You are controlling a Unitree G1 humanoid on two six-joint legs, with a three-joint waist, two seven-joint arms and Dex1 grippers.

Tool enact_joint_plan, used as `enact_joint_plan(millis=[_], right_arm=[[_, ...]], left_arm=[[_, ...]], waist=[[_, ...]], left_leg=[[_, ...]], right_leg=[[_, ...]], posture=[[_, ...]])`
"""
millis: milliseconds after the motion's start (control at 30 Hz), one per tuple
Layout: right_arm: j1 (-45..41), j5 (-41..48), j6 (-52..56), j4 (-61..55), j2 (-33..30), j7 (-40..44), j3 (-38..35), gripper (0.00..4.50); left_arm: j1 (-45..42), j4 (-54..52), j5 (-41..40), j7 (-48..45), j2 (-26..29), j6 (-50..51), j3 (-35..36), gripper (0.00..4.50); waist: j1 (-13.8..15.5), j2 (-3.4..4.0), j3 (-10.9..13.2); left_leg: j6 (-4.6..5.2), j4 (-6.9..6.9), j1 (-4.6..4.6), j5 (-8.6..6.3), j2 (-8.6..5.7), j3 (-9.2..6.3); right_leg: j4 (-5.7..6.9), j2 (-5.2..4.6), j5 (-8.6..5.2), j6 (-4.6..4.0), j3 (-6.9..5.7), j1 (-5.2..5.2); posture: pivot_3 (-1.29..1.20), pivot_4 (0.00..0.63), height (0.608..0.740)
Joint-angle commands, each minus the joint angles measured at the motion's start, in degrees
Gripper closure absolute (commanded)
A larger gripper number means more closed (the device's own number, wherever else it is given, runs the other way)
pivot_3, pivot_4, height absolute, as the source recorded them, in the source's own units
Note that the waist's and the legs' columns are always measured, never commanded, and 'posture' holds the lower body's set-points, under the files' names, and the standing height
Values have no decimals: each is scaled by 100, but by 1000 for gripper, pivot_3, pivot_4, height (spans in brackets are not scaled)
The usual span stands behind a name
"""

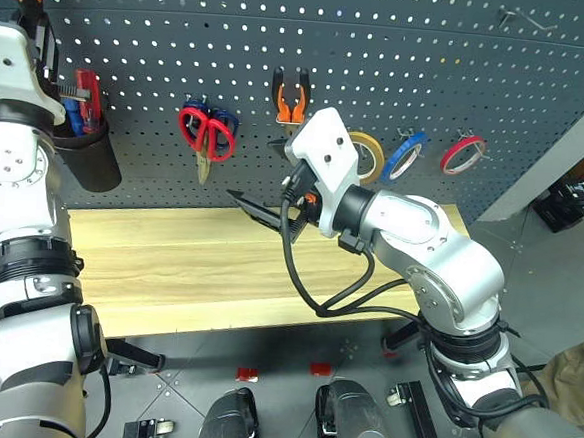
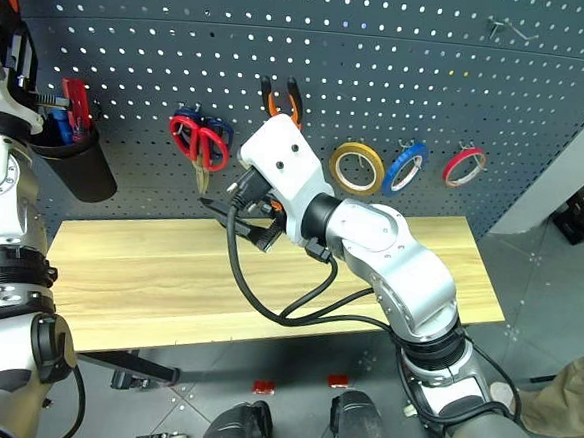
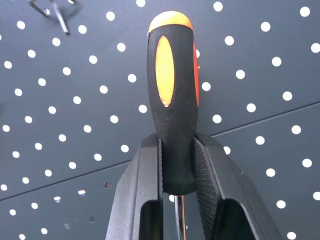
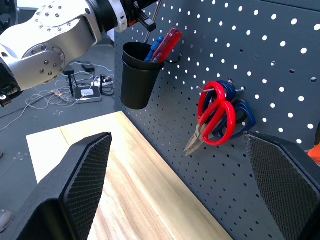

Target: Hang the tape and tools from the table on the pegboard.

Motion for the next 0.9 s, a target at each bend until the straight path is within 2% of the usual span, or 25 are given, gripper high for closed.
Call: enact_joint_plan(millis=[33,67,133,333,467,633,767,900], right_arm=[[-71,19,-136,-155,12,7,35,0],[-67,19,-133,-165,10,6,37,0],[-67,19,-144,-155,6,13,40,0],[-62,1,-178,-111,-3,24,56,0],[-67,-20,-219,-61,-7,30,65,0],[-19,-53,-317,-38,-57,32,60,0],[127,-45,-399,-46,-226,105,-1,0],[429,104,-286,-138,-593,237,-260,0]], left_arm=[[-23,-118,-77,45,34,-134,67,3989],[-6,-139,-91,46,34,-128,72,3989],[28,-185,-175,-16,20,-117,96,3243],[185,-458,-264,-82,-3,-115,67,1472],[315,-946,-277,-72,-6,-8,75,1472],[805,-2712,-468,-305,-163,762,-155,1472],[1639,-4015,-877,-570,-217,1901,-203,1472],[2556,-4974,-1455,-520,-242,3506,23,1472]], waist=[[-14,-2,-1],[-18,-4,-4],[-20,-5,-17],[-28,-10,-87],[-31,-16,-114],[-29,-18,-129],[-76,-14,-153],[-98,-14,-155]], left_leg=[[1,6,0,0,-1,-1],[1,8,0,0,-1,-2],[3,10,2,2,-1,-6],[5,10,8,4,-1,-6],[5,10,8,4,-1,-5],[5,10,8,4,-1,-6],[5,6,32,4,-2,-2],[5,6,53,3,2,-7]], right_leg=[[10,0,0,0,1,0],[18,-1,0,0,1,-1],[28,-1,0,0,-1,-1],[34,-1,1,-2,2,0],[34,-1,1,-2,3,1],[33,-2,2,-2,3,3],[29,-2,1,-2,13,23],[33,2,0,-2,12,43]], posture=[[-253,110,740],[-253,109,740],[-251,110,740],[-247,109,740],[-244,108,740],[-242,106,740],[-233,103,740],[-223,101,740]])
